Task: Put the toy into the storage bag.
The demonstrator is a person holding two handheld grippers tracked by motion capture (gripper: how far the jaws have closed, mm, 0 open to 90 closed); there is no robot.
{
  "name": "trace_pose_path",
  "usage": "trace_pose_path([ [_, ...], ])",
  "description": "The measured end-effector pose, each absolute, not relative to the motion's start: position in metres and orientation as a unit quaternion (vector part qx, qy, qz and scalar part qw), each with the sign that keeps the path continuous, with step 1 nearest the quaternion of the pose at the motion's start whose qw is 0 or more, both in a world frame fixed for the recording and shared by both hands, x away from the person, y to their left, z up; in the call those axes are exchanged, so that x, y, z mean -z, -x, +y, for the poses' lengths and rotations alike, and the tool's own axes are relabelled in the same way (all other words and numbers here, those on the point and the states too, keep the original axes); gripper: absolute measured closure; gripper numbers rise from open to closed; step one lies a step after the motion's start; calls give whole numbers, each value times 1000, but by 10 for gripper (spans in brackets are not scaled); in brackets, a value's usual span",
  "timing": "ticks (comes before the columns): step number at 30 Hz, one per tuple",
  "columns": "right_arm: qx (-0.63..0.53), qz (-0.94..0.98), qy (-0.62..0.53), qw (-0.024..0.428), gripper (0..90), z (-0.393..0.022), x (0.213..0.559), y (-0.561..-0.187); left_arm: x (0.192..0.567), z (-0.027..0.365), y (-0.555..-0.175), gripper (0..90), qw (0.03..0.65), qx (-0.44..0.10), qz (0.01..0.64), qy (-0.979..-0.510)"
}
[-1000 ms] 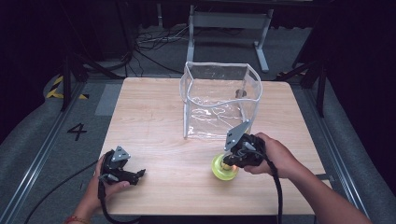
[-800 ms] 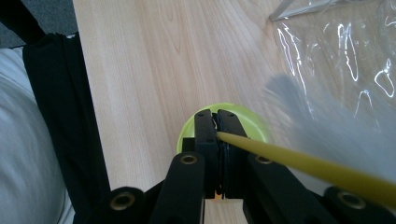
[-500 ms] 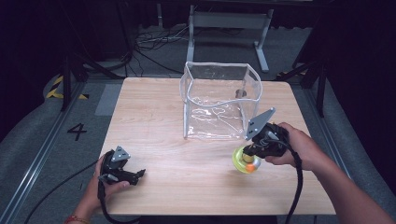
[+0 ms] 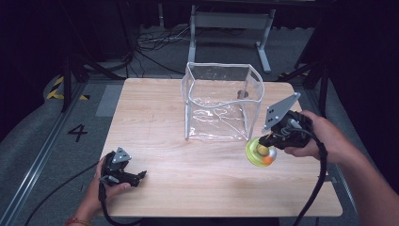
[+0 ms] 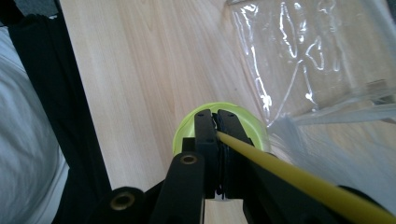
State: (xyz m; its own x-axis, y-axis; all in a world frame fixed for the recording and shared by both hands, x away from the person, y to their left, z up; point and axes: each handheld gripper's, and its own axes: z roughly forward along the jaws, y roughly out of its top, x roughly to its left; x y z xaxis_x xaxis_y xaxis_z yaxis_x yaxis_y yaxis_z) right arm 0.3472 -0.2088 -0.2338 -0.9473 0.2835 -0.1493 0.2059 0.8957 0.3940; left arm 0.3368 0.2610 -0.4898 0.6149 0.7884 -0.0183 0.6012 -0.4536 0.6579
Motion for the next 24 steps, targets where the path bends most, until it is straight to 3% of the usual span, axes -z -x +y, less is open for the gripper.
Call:
trace_pose_path([
  [13,-183,967,-120,130,881,-200,169,-362,490,261,-337,6,319,-146,414,-840],
  [24,-164,970,-122,135,877,-185,143,-392,490,261,-337,6,318,-146,414,-841],
])
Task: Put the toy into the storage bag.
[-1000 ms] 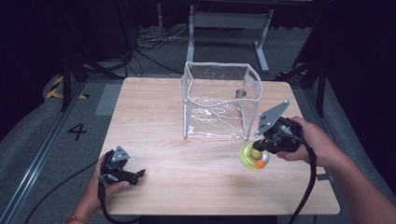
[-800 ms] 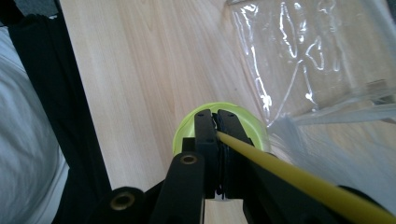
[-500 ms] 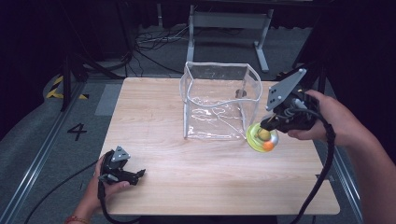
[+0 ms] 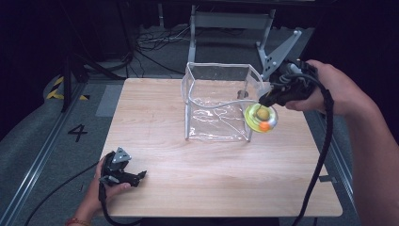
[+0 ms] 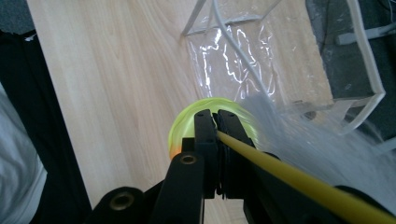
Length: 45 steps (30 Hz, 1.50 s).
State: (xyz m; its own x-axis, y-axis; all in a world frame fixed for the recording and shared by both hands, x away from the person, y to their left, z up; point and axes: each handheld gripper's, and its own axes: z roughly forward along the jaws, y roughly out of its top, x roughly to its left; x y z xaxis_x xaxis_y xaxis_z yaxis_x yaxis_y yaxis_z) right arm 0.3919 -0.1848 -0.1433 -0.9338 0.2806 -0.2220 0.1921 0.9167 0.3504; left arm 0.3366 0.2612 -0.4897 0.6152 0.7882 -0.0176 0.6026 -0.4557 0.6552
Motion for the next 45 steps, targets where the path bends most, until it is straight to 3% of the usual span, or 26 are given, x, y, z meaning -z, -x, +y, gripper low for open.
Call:
trace_pose_path([
  [20,-152,966,-147,150,877,-166,125,-464,490,261,-337,5,318,-146,412,-841],
  [31,-153,961,-173,150,877,-153,142,-499,490,261,-338,7,319,-145,409,-843],
  [45,-140,967,-185,109,875,-145,201,-528,489,261,-338,11,318,-144,407,-844],
])
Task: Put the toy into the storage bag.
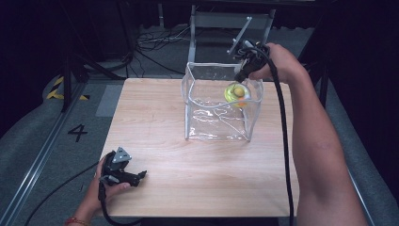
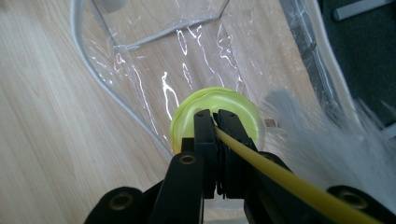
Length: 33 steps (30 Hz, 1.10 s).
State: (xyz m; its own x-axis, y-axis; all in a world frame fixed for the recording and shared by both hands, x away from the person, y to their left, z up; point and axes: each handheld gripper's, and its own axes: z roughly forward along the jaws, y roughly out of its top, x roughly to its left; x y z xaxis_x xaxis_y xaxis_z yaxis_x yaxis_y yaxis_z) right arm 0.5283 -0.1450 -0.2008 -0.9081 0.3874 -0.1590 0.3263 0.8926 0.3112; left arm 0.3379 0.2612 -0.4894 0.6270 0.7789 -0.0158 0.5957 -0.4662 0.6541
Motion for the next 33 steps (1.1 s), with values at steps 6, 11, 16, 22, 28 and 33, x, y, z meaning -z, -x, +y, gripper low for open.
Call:
trace_pose_path([
  [6,-125,972,-179,90,875,-144,226,-532,490,261,-337,10,321,-143,411,-841],
  [11,-112,975,-176,76,876,-143,253,-532,490,261,-338,10,321,-145,409,-842],
  [16,-99,977,-176,65,875,-144,269,-532,490,261,-338,10,321,-145,410,-842],
  [22,-88,978,-180,60,875,-144,282,-533,490,261,-338,10,321,-145,410,-841],
  [28,-91,978,-179,60,868,-142,285,-533,490,261,-338,10,321,-145,410,-842],
  [33,-96,976,-183,64,880,-142,284,-531,490,261,-338,10,321,-145,410,-841],
])
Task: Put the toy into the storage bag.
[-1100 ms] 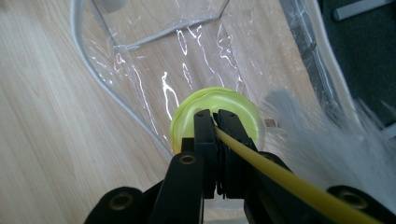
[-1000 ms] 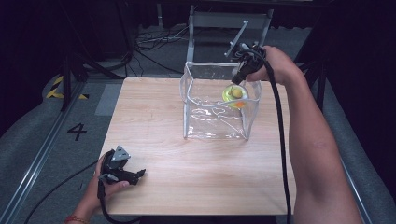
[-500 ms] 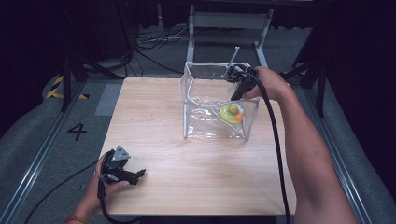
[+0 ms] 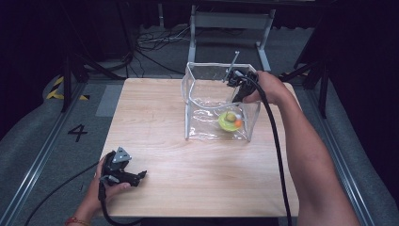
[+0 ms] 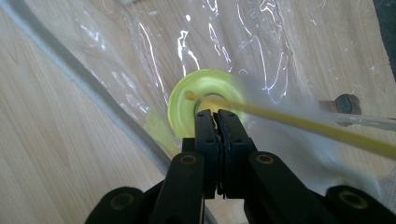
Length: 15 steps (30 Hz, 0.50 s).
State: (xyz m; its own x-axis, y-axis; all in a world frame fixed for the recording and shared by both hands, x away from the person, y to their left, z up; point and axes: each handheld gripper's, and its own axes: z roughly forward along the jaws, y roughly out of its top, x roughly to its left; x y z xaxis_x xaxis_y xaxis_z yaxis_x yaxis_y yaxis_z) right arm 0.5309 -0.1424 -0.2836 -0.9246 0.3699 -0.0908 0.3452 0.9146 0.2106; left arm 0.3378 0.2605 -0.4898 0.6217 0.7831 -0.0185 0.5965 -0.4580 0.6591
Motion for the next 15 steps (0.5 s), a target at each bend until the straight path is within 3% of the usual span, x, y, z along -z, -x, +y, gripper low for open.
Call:
trace_pose_path([
  [15,-128,970,-189,81,844,-153,271,-522,490,260,-338,10,321,-146,410,-841],
])
